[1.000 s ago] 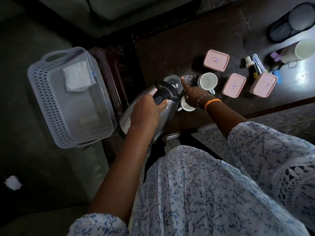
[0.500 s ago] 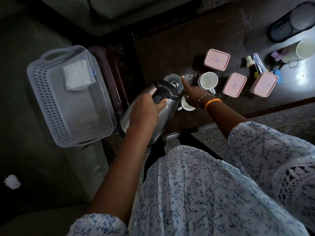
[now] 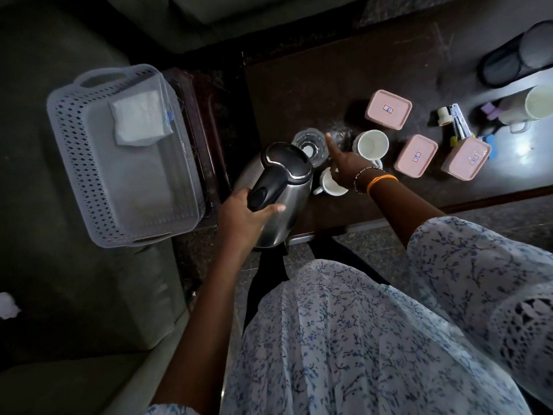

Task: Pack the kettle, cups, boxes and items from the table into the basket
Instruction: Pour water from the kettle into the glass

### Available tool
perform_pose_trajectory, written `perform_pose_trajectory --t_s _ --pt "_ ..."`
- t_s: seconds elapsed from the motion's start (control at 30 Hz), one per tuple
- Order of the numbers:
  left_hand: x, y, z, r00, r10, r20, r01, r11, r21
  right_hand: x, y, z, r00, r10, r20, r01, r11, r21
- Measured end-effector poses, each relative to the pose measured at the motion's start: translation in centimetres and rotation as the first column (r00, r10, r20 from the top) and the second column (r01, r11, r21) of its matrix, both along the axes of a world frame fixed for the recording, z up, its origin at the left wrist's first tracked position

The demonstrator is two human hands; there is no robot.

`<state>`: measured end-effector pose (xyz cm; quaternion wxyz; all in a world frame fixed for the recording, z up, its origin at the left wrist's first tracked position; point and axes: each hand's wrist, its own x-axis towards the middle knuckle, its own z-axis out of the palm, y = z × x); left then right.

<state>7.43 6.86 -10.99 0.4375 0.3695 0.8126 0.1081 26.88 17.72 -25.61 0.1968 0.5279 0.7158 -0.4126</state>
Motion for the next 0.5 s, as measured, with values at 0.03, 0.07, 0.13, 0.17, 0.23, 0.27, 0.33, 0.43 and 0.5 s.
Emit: perform_pose_trajectory --t_s 0.03,0.07,0.13,0.17,0.23,0.27,0.33,0.43,0.5 --pt "-0.2 -0.4 0.1 1.0 0.001 0.006 -0.001 1.0 0.013 0.0 0.0 0.1 1.0 -0.016 0.003 0.016 1.0 -0.001" --pt "-0.5 -0.8 0.2 1.0 0.003 0.018 -0.004 1.0 0.029 -0.1 0.0 0.3 0.999 -0.035 0.012 0.035 0.999 -0.003" --pt "-1.0 -1.6 0.8 0.998 0.017 0.065 -0.022 0.997 0.073 -0.4 0.0 0.8 0.997 -0.076 0.026 0.076 0.997 -0.001" --pt "-1.3 -2.0 1.2 0.996 0.024 0.091 -0.033 0.995 0.099 -0.7 -0.1 1.2 0.996 -0.089 0.014 0.089 0.996 0.021" --pt "-1.9 -2.8 2.2 0.989 0.054 0.135 -0.075 0.985 0.155 -1.4 -0.4 2.3 0.993 -0.099 -0.062 0.105 0.991 0.086" --pt "-2.2 -3.3 2.7 0.986 0.082 0.148 -0.108 0.977 0.183 -2.0 -0.6 2.9 0.991 -0.09 -0.102 0.101 0.989 0.112" --pt "-3.2 -4.2 3.8 0.973 0.157 0.167 -0.193 0.954 0.23 -3.4 -1.2 4.3 0.982 -0.084 -0.172 0.107 0.986 0.131" --pt "-4.9 -5.7 5.2 0.944 0.256 0.208 -0.309 0.907 0.287 -6.5 -2.2 6.5 0.952 -0.101 -0.289 0.143 0.982 0.126" --pt "-6.2 -6.7 6.2 0.929 0.298 0.219 -0.358 0.873 0.331 -8.8 -2.9 7.7 0.945 -0.064 -0.32 0.117 0.982 0.15"
